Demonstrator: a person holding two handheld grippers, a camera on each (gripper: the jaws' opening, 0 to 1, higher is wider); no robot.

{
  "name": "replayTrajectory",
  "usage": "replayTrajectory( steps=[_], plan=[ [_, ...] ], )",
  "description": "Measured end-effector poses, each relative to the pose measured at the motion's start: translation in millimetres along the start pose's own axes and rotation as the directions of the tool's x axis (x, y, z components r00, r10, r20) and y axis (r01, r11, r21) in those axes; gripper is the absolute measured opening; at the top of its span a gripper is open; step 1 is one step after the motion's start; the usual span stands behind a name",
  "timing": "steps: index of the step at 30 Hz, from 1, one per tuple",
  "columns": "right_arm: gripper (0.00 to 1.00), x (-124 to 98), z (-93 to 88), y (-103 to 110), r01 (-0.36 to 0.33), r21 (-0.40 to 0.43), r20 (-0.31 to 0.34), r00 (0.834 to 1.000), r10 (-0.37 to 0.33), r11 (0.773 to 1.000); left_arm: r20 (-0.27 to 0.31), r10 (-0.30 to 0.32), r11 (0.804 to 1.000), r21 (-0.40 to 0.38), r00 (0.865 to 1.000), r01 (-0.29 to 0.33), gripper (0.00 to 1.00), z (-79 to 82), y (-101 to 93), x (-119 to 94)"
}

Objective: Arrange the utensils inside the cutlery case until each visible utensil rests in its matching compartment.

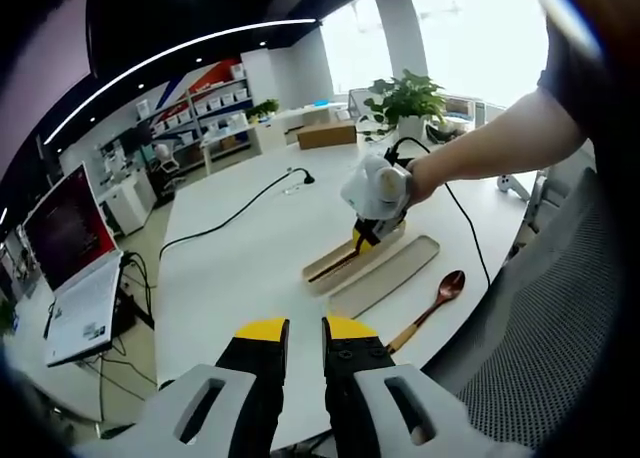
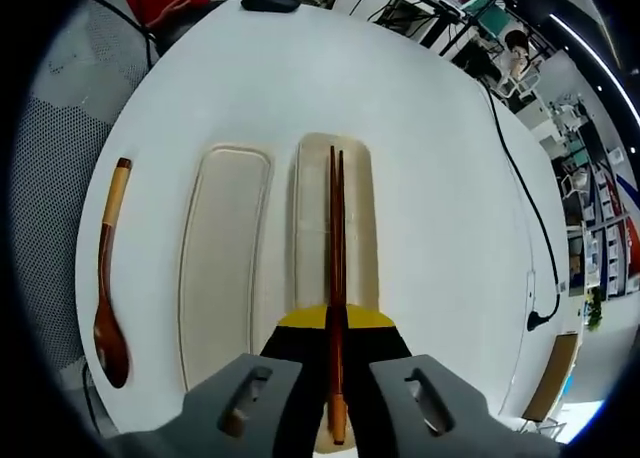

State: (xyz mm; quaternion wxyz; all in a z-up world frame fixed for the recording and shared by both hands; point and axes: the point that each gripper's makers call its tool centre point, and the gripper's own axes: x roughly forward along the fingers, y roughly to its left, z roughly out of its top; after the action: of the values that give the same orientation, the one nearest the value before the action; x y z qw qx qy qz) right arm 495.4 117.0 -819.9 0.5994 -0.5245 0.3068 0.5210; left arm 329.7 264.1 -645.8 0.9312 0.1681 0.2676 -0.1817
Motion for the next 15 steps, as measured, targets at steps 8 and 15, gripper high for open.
replayTrajectory(
  steps=[8, 15],
  plan=[
    [0.00, 2.3, 0.0, -1.4, -0.003, -0.004, -0.002, 1.000, 0.003, 1.000, -0.015, -0.008, 1.000, 0.009, 1.000, 0.008, 0.13, -1.7, -2.0, 1.4],
    [0.00, 3.0, 0.0, -2.5, -0.004, 0.013, -0.005, 1.000, 0.004, 1.000, -0.020, -0.007, 1.000, 0.008, 1.000, 0.007, 0.13, -2.3, -1.6, 1.7]
  ],
)
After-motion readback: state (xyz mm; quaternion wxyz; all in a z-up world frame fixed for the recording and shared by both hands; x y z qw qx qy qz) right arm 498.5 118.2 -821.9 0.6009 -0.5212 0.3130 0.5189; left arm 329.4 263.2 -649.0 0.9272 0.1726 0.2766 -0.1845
